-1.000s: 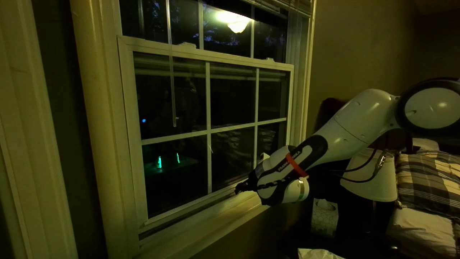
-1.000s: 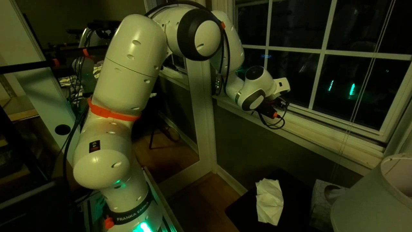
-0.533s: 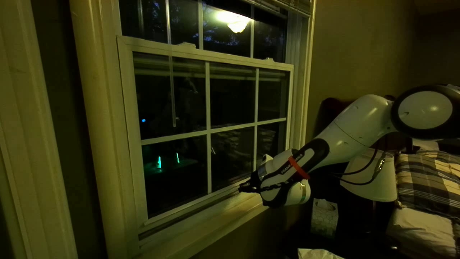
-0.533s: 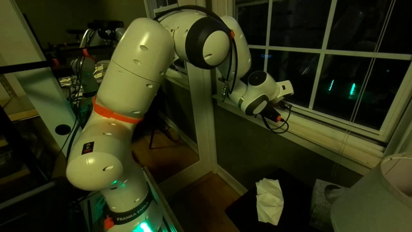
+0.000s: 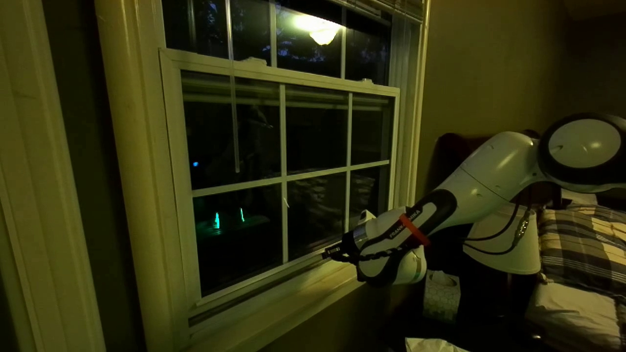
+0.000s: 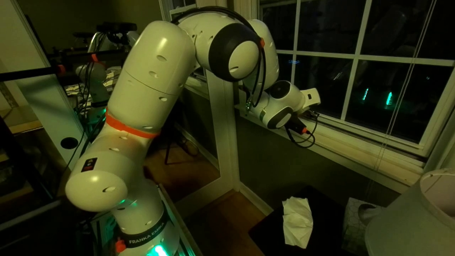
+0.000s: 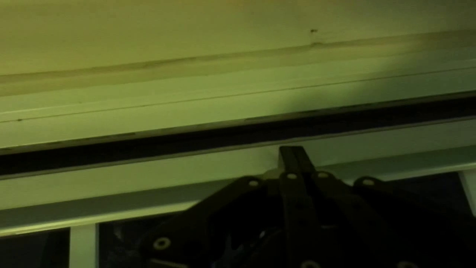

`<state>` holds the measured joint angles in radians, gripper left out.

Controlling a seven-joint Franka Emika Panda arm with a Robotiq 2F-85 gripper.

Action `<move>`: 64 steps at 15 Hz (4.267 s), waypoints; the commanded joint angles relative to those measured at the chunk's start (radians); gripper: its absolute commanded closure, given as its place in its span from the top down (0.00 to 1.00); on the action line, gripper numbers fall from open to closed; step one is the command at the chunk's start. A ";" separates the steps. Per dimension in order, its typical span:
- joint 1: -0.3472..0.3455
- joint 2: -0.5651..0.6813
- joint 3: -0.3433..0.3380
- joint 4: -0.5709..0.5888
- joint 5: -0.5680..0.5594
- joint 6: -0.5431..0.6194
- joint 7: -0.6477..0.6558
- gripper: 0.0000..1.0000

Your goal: Slide the right window up

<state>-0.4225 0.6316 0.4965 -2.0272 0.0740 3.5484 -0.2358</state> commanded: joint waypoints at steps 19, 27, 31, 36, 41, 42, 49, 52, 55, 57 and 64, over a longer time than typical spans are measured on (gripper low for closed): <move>-0.263 -0.182 0.327 -0.050 -0.105 0.064 -0.013 0.00; -0.336 -0.191 0.406 -0.047 -0.121 0.037 -0.080 0.00; -0.335 -0.117 0.348 -0.074 -0.078 -0.009 -0.119 0.01; -0.332 -0.116 0.345 -0.075 -0.078 -0.009 -0.119 0.01; -0.319 -0.105 0.343 -0.048 -0.104 0.039 -0.146 0.00; -0.321 -0.102 0.351 -0.040 -0.122 0.058 -0.162 0.00; -0.380 -0.189 0.446 -0.067 -0.172 0.024 -0.206 0.00; -0.417 -0.197 0.492 -0.089 -0.180 0.026 -0.222 0.00; -0.450 -0.228 0.594 -0.051 -0.230 0.084 -0.218 0.00; -0.457 -0.244 0.656 -0.004 -0.259 0.135 -0.226 0.00; -0.496 -0.415 0.675 -0.043 -0.161 0.144 -0.230 0.00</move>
<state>-0.8628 0.3456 1.1706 -2.0003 -0.1559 3.7500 -0.4896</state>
